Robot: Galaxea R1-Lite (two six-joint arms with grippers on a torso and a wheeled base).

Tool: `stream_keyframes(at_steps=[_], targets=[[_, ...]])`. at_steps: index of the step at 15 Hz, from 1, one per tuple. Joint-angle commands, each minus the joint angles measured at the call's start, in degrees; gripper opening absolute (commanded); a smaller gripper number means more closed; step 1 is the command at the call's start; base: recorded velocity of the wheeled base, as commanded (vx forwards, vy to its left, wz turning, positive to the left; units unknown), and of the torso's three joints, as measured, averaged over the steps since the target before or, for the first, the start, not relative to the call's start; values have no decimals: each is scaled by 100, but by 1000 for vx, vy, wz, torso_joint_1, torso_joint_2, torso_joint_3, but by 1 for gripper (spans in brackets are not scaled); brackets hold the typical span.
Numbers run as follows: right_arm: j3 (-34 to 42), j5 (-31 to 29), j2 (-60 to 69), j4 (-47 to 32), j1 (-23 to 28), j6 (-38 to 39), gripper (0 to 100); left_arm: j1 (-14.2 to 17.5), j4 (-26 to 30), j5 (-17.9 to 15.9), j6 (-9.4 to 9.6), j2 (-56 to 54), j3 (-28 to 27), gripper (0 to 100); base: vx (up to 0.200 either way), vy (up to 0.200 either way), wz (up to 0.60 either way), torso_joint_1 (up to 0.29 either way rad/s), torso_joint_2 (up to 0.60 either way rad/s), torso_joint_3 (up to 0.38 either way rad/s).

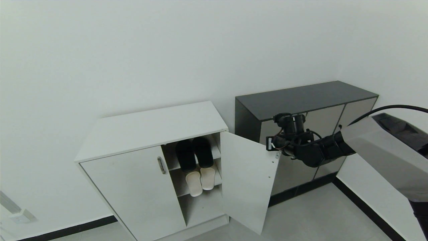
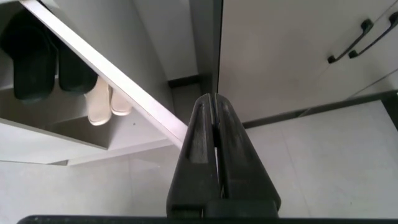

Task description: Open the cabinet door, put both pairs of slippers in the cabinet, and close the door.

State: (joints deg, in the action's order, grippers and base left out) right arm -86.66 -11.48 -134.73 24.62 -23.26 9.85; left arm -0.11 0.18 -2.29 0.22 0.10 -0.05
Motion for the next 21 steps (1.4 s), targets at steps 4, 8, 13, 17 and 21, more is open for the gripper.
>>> stream_keyframes(at_steps=[4,8,13,17,21], targets=[[-9,6,-115,-10,-3,-1,0,-7,-1,1,-4,-1,-4,0,0,0,0,0,0,0],[18,6,-132,-37,-21,-1,0,-7,-1,1,-4,-1,-4,0,0,0,0,0,0,0],[352,-21,17,-10,-232,17,0,-7,-1,1,-4,-1,5,0,0,0,0,0,0,0],[1134,-21,641,51,-996,131,0,2,-1,1,-4,-1,-4,0,0,0,0,0,0,0],[1415,-38,931,78,-1858,228,0,2,-1,1,-4,-1,-4,0,0,0,0,0,0,0]])
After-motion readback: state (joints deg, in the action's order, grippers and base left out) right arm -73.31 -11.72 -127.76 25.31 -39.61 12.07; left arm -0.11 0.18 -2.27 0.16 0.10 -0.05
